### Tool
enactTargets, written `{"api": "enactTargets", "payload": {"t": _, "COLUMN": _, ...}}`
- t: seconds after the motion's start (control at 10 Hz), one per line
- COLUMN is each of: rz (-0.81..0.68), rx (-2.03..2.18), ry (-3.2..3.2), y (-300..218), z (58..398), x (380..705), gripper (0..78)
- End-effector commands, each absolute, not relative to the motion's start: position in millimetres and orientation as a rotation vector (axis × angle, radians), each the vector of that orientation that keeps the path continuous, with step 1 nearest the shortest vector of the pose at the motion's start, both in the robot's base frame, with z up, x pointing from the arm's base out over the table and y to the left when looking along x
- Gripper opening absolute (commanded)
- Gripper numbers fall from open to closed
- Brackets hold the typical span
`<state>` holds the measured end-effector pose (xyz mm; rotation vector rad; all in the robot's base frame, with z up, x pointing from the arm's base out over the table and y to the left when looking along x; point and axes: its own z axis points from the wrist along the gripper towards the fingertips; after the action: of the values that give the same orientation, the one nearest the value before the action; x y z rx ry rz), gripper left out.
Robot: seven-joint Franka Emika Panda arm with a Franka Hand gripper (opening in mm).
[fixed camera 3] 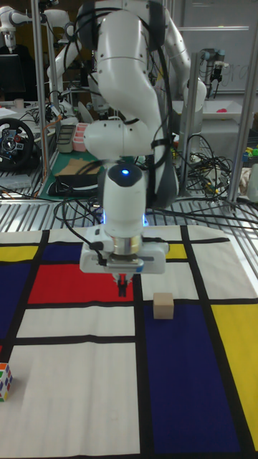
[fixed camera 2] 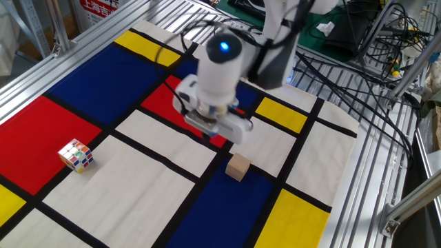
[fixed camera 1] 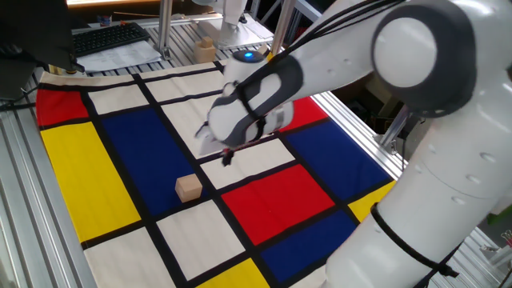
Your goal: Use the gripper to push the small block from left to right
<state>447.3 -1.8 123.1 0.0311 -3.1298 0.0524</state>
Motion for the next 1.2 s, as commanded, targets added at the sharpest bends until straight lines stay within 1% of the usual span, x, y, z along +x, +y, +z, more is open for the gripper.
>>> {"api": "enactTargets", "payload": {"t": 0.1, "rz": 0.044, "rx": 0.092, "ry": -3.115, "y": -81, "z": 188, "x": 429, "gripper": 0.0}}
{"api": "enactTargets", "payload": {"t": 0.2, "rz": 0.042, "rx": 0.104, "ry": -3.112, "y": -89, "z": 194, "x": 429, "gripper": 0.0}}
{"api": "enactTargets", "payload": {"t": 0.3, "rz": 0.022, "rx": 0.12, "ry": -3.108, "y": -107, "z": 211, "x": 430, "gripper": 0.0}}
{"api": "enactTargets", "payload": {"t": 0.6, "rz": 0.031, "rx": 0.084, "ry": -3.115, "y": -113, "z": 241, "x": 425, "gripper": 0.0}}
{"api": "enactTargets", "payload": {"t": 0.8, "rz": 0.039, "rx": 0.073, "ry": -3.113, "y": -112, "z": 249, "x": 412, "gripper": 0.0}}
{"api": "enactTargets", "payload": {"t": 1.2, "rz": 0.032, "rx": 0.029, "ry": -3.11, "y": -102, "z": 257, "x": 404, "gripper": 0.0}}
